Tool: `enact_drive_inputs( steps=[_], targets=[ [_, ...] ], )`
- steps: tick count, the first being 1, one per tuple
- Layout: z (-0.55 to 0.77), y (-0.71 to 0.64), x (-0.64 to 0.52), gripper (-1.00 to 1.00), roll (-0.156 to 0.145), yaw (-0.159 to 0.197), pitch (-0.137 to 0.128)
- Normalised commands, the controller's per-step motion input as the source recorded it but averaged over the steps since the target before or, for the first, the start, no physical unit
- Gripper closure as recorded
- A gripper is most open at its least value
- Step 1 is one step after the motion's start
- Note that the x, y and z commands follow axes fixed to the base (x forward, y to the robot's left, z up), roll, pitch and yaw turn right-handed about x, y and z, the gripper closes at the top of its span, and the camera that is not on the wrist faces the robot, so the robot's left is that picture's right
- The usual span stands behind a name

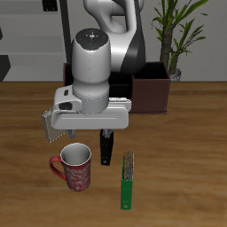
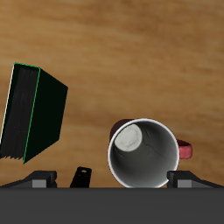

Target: Place the red mug into the back desk caddy's left compartment

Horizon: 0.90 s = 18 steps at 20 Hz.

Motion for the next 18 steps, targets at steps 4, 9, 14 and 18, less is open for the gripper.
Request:
enact_drive_inputs(
  steps=[4, 9, 14, 18],
  targets=[
    [-0.21, -0.12, 0.04, -1.0, -0.023, -0.019, 0.018],
    [-0.19, 0.01, 0.03, -1.0, -0.002, -0.007, 0.015],
    [-0.13, 0.07, 0.03, -1.0, -0.001, -0.011, 0.01],
    [-0.15, 0.08, 0.04, -1.0, 0.007, -0.014, 0.021]
  ],
)
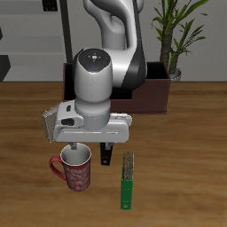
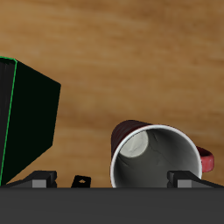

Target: Place the red mug into the back desk caddy's left compartment

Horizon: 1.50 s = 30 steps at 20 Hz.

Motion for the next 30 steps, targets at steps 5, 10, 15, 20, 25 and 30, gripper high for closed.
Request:
enact_drive_inputs(
  steps=[5, 10, 15, 20, 25, 30],
  targets=[
    [-0.2, 0.04, 0.02, -1.0, 0.003, -0.012, 0.028],
    [-0.15, 0.04, 0.02, -1.0, 0.0, -0.012, 0.018],
    [-0.2, -0.05, 0.03, -1.0, -0.002, -0.014, 0.036],
    [-0.09, -0.05, 0.01, 1.0, -0.016, -0.014, 0.013],
    [0.03, -0.05, 0.01, 1.0, -0.011, -0.004, -0.006],
    [0.1, -0.09, 0.01, 1.0, -0.004, -0.007, -0.013]
  ],
)
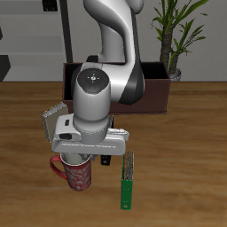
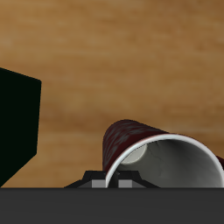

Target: Place the red mug into the back desk caddy's left compartment

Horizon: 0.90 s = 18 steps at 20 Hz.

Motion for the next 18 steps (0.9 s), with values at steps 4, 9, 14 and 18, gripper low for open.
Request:
enact_drive_inputs(
  steps=[4, 9, 14, 18],
  targets=[
    [0.16, -0.11, -0.02, 1.0, -0.032, -0.001, -0.027],
    [0.45, -0.08, -0.11, 1.0, -0.023, 0.016, -0.065],
    [0.58, -0.12, -0.22, 1.0, -0.02, -0.008, -0.063],
    [0.62, -0.22, -0.33, 1.0, -0.042, -0.028, -0.049]
  ],
)
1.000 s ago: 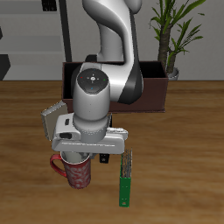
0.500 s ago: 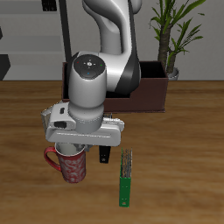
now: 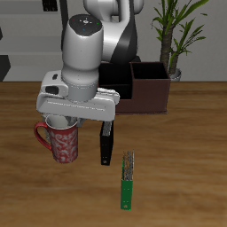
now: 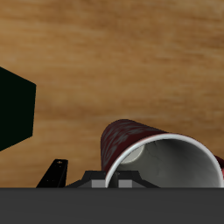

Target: Place the red mug into the back desk caddy's left compartment

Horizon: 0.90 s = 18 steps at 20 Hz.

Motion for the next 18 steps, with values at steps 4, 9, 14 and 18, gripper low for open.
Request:
enact_drive_inputs(
  steps=[4, 9, 14, 18],
  targets=[
    [0.57, -0.21, -0.46, 1.0, -0.056, -0.043, -0.041],
    [0.46, -0.08, -0.62, 1.0, -0.032, -0.051, -0.045],
    [0.36, 0.02, -0.64, 1.0, -0.018, -0.044, -0.044],
    [0.25, 0.07, -0.6, 1.0, -0.004, 0.0, -0.046]
  ],
)
